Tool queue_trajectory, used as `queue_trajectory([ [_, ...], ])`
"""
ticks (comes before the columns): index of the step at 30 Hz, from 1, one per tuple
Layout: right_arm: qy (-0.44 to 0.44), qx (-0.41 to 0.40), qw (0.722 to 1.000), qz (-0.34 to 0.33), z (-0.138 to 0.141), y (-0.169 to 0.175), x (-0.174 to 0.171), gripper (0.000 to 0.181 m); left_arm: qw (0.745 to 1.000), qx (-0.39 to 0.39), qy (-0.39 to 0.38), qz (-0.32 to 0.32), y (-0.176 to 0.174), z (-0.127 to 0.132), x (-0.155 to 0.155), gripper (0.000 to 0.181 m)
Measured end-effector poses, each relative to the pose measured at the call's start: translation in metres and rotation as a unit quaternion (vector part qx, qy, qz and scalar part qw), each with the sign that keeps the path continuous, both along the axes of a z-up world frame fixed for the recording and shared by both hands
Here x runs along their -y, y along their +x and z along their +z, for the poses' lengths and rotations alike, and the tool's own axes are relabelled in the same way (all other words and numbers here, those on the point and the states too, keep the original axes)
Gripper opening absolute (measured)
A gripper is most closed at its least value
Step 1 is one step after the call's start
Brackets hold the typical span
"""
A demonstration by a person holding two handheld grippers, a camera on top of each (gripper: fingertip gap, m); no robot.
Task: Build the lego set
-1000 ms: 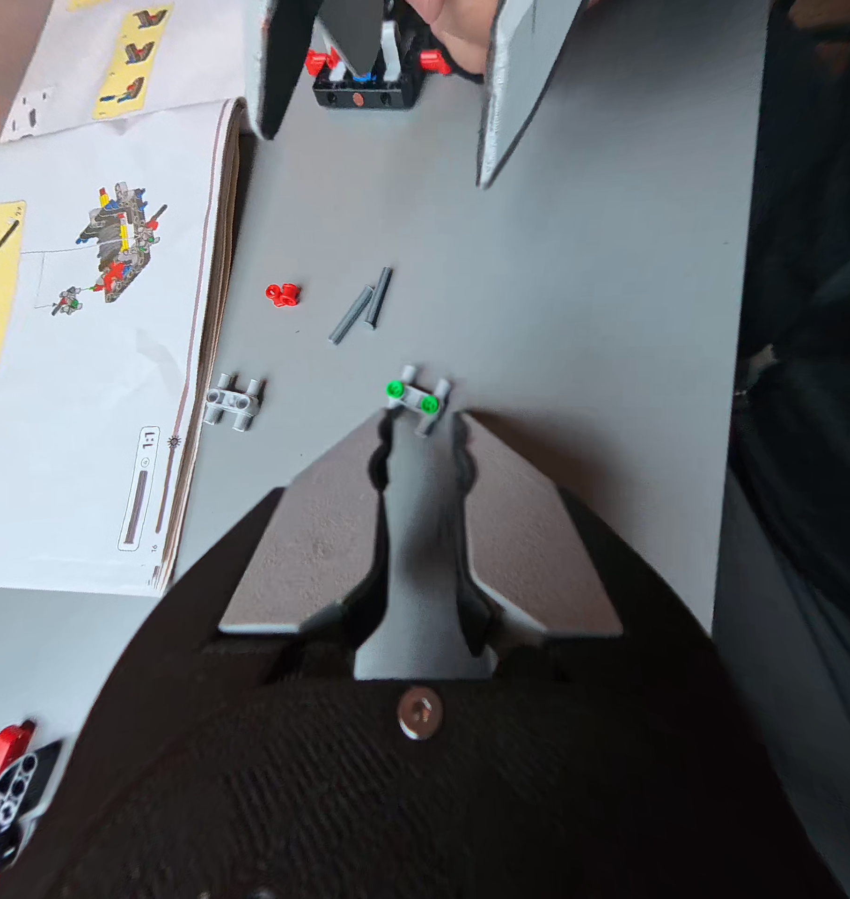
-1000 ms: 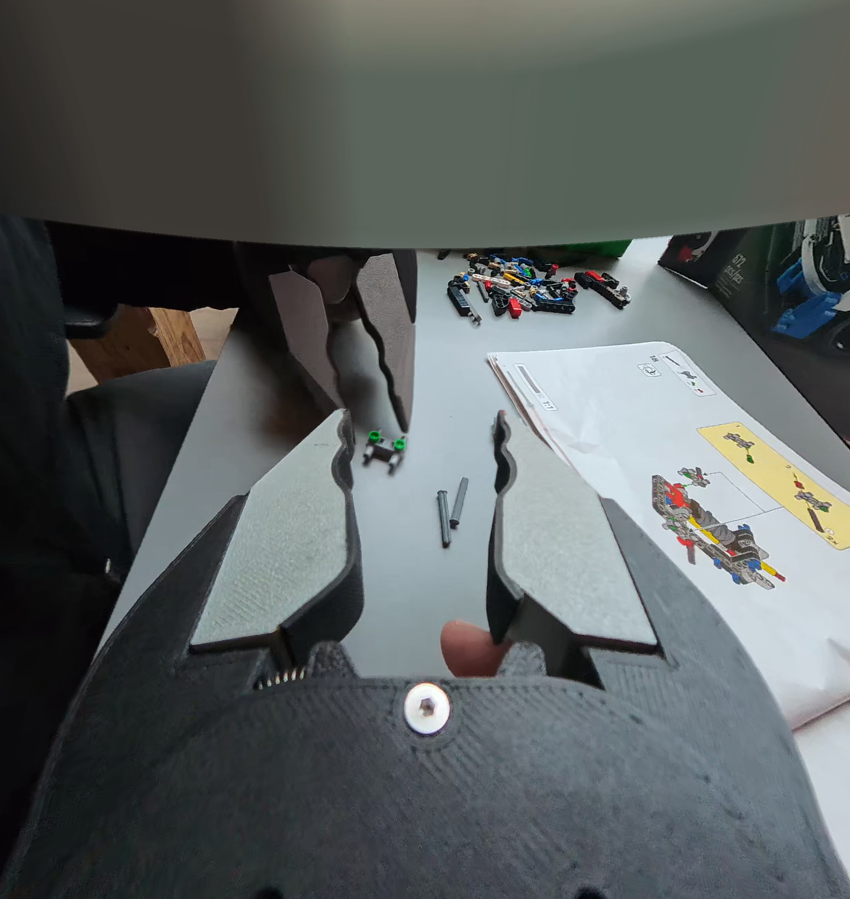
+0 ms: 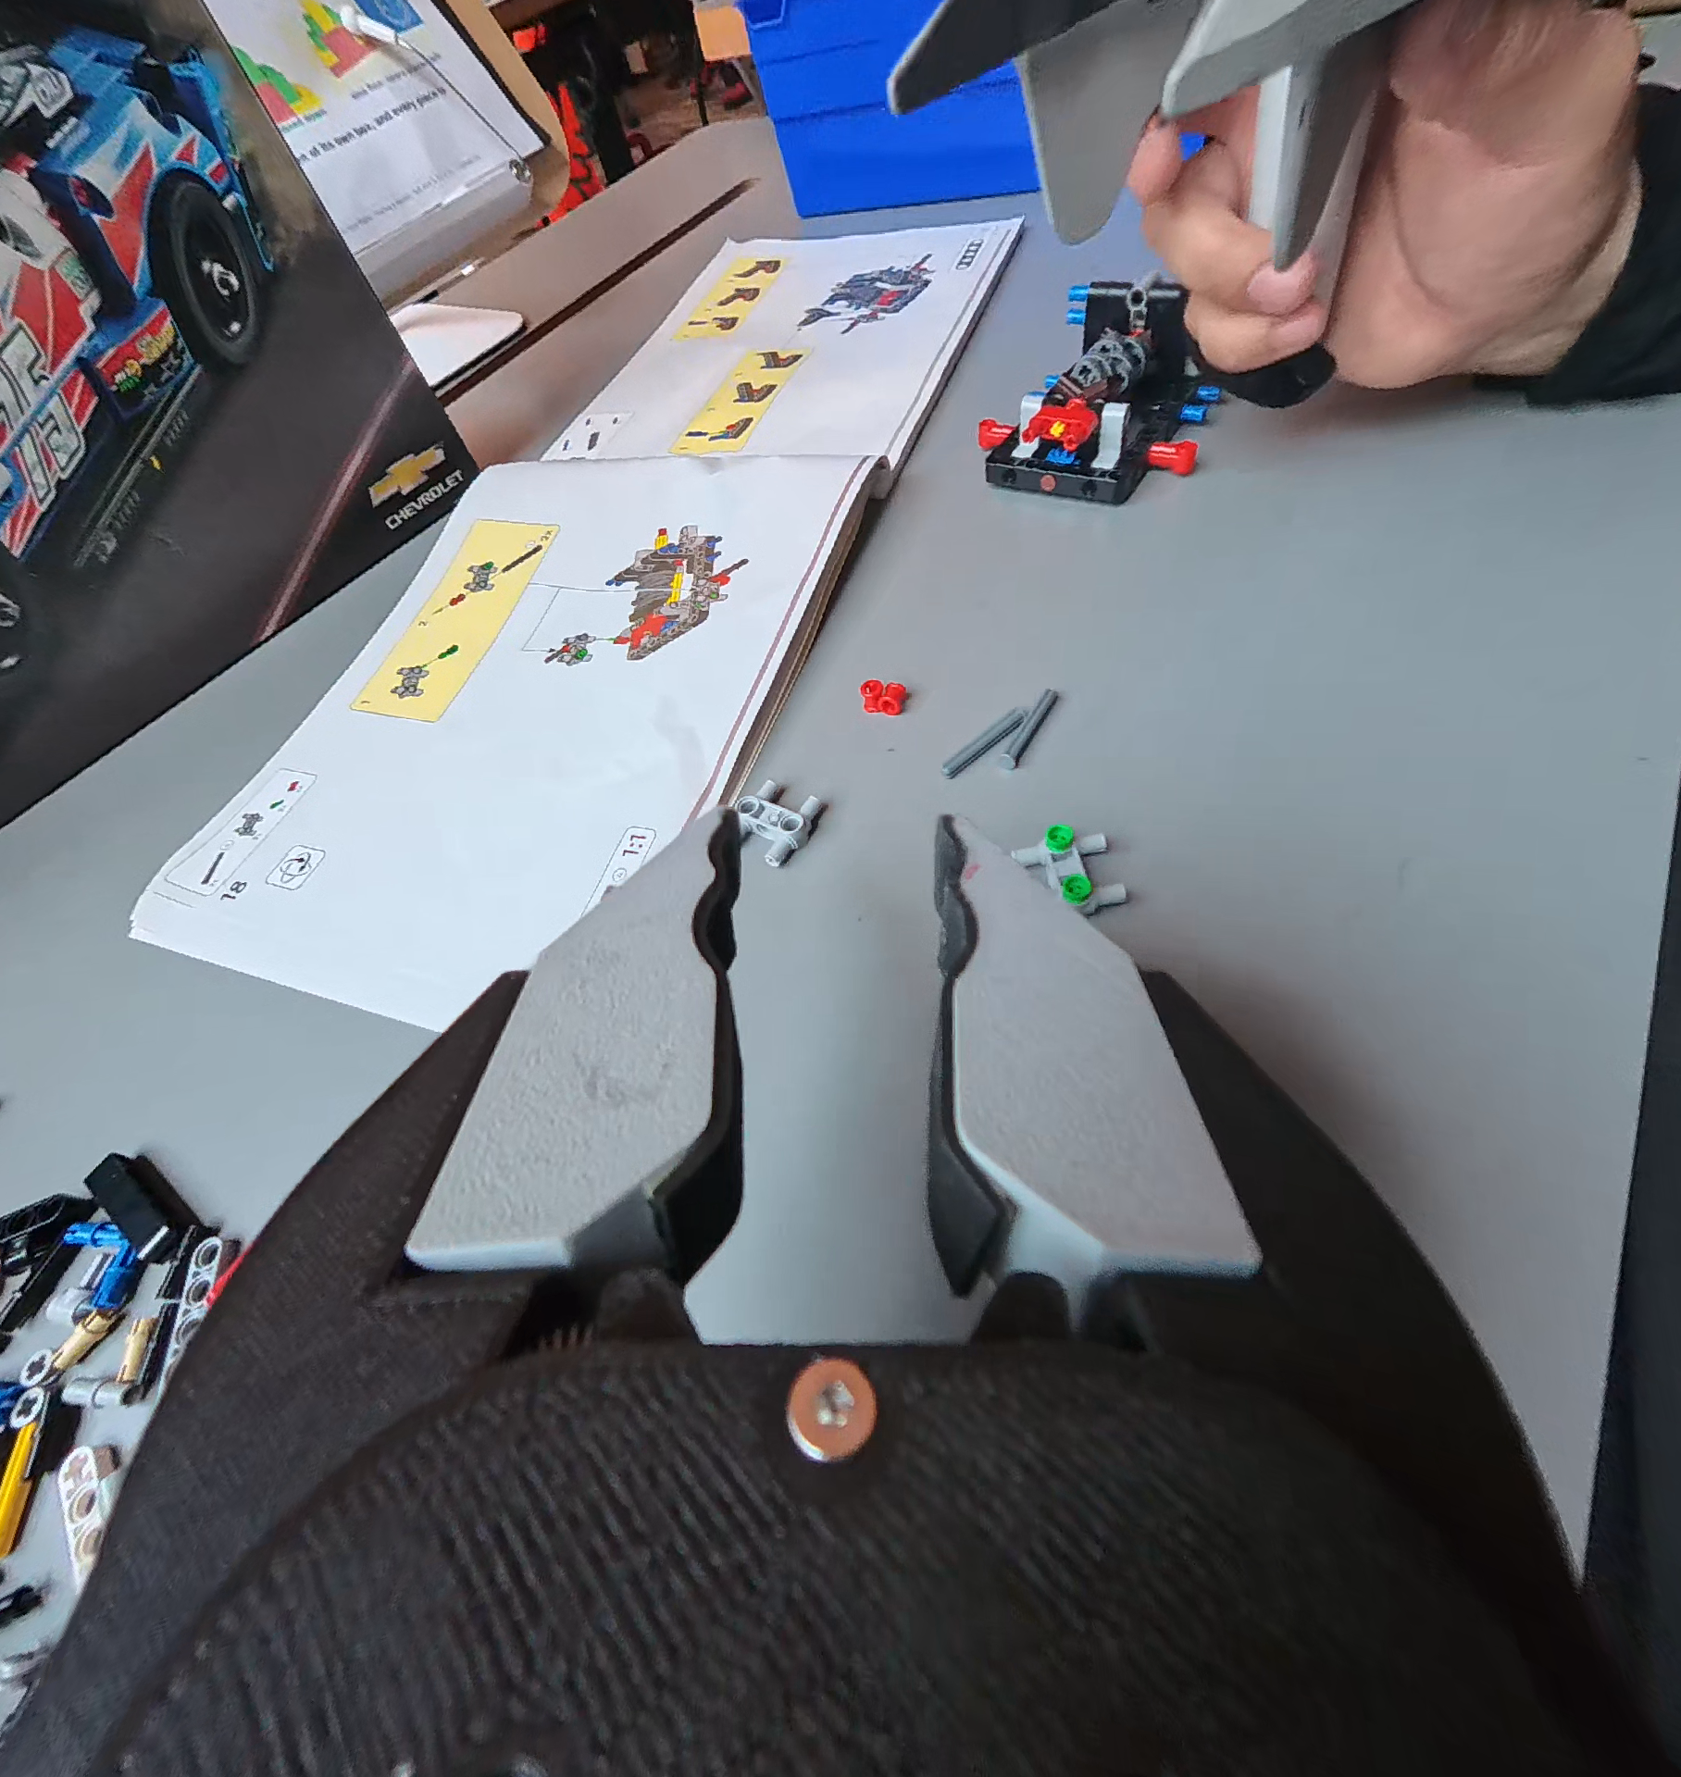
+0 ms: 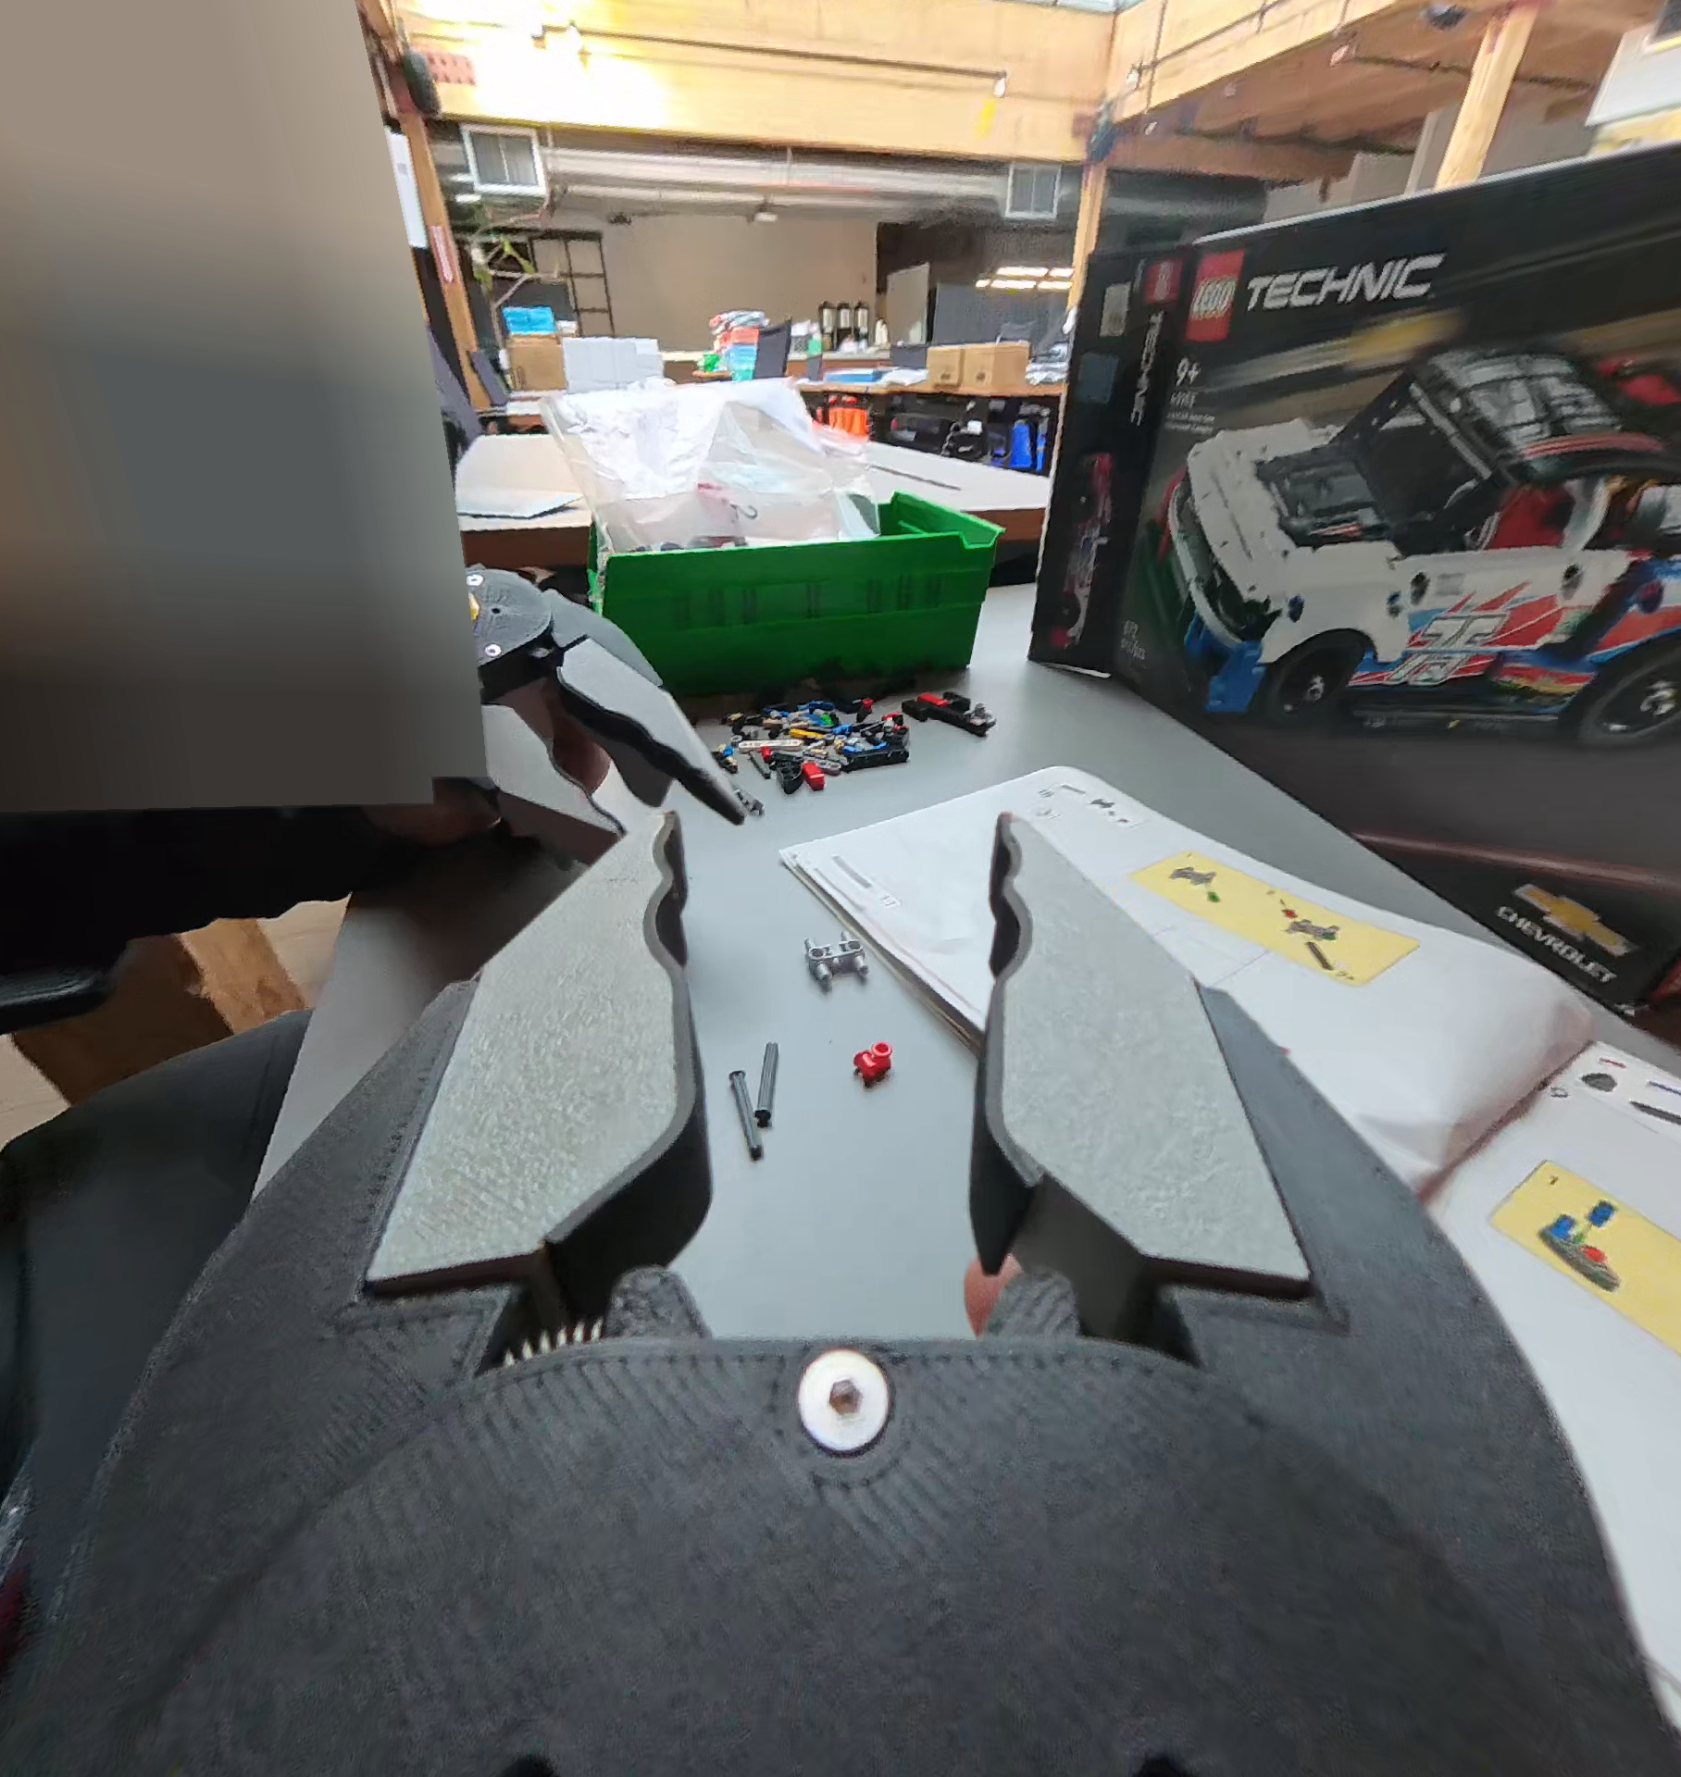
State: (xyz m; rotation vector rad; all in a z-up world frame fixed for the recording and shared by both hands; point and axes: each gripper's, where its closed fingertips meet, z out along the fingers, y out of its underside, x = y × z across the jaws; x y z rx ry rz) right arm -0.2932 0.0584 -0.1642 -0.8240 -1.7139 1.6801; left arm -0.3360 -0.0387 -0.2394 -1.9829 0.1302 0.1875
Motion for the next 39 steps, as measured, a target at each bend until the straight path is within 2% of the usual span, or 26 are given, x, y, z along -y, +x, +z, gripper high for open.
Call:
queue_trajectory([
  [3, 0.010, 0.023, 0.999, 0.021, -0.009, 0.001, 0.011, 0.056, 1.000, 0.002, 0.004, 0.004, -0.001, 0.001, 0.000, 0.036],
  [6, 0.035, 0.040, 0.998, 0.032, -0.020, 0.000, 0.020, 0.060, 1.000, -0.016, 0.006, 0.012, -0.003, 0.002, -0.001, 0.041],
  [11, 0.071, 0.077, 0.994, 0.011, -0.040, -0.009, 0.017, 0.058, 0.999, -0.031, -0.029, 0.007, -0.002, -0.009, -0.004, 0.038],
  [16, 0.132, 0.116, 0.984, -0.028, -0.065, -0.019, 0.010, 0.033, 1.000, 0.007, -0.026, -0.003, -0.002, -0.008, -0.003, 0.034],
  [21, 0.208, 0.188, 0.958, -0.058, -0.095, -0.030, 0.014, 0.030, 0.999, 0.039, -0.015, 0.002, -0.007, -0.005, -0.003, 0.045],
  [29, 0.233, 0.243, 0.938, -0.087, -0.115, -0.045, 0.018, 0.018, 0.999, 0.017, -0.028, 0.012, -0.007, -0.009, -0.003, 0.045],
  [34, 0.236, 0.254, 0.933, -0.094, -0.111, -0.053, 0.014, 0.009, 0.999, 0.038, -0.022, 0.021, -0.012, -0.007, -0.002, 0.049],
  [39, 0.234, 0.297, 0.923, -0.073, -0.113, -0.052, 0.010, 0.009, 0.997, 0.062, -0.030, 0.024, -0.015, -0.010, -0.002, 0.061],
])
